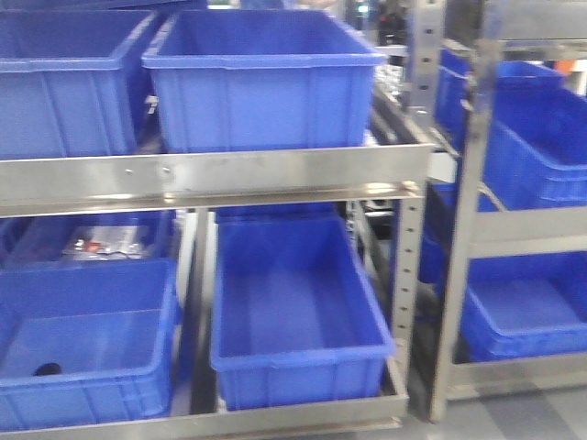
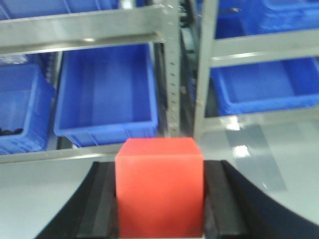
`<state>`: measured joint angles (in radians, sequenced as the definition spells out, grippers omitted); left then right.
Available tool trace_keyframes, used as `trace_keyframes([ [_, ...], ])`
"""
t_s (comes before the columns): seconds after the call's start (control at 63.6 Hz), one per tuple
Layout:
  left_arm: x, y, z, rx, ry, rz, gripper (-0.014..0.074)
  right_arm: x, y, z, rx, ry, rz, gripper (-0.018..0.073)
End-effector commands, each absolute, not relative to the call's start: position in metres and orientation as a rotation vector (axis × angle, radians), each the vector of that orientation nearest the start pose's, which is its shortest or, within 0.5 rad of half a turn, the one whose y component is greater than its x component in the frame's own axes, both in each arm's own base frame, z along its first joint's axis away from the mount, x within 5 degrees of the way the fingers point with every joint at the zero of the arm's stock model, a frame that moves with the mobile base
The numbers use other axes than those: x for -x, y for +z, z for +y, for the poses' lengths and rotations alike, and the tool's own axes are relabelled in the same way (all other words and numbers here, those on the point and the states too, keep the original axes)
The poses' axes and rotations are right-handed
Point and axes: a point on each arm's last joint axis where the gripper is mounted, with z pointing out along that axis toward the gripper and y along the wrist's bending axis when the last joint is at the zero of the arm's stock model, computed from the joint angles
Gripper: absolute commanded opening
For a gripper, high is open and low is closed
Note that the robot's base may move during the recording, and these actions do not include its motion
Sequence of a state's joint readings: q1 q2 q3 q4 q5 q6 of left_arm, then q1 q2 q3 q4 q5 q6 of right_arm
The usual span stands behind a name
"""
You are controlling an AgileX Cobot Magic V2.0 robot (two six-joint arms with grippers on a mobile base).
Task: Sort and place red and blue blocks on shelf
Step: 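Drive up to the shelf, bringing both cubes over the upper bins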
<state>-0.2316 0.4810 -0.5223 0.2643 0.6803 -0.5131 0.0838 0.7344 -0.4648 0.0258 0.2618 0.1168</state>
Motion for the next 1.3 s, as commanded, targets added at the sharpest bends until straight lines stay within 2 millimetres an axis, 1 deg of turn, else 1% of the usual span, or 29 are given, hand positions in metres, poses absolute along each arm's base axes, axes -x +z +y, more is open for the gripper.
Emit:
trace_keyframes([
  [0.0, -0.0951, 0.31, -0.0075, 0.157, -0.17, 2.005, 0.0125, -0.1516, 0.2947, 0.0124, -0.042, 0.142, 1.904, 0.0057],
  [1.288, -0.0951, 0.31, -0.0075, 0.157, -0.17, 2.005, 0.0125, -0.1516, 0.2947, 0.0124, -0.042, 0.142, 1.904, 0.0057],
])
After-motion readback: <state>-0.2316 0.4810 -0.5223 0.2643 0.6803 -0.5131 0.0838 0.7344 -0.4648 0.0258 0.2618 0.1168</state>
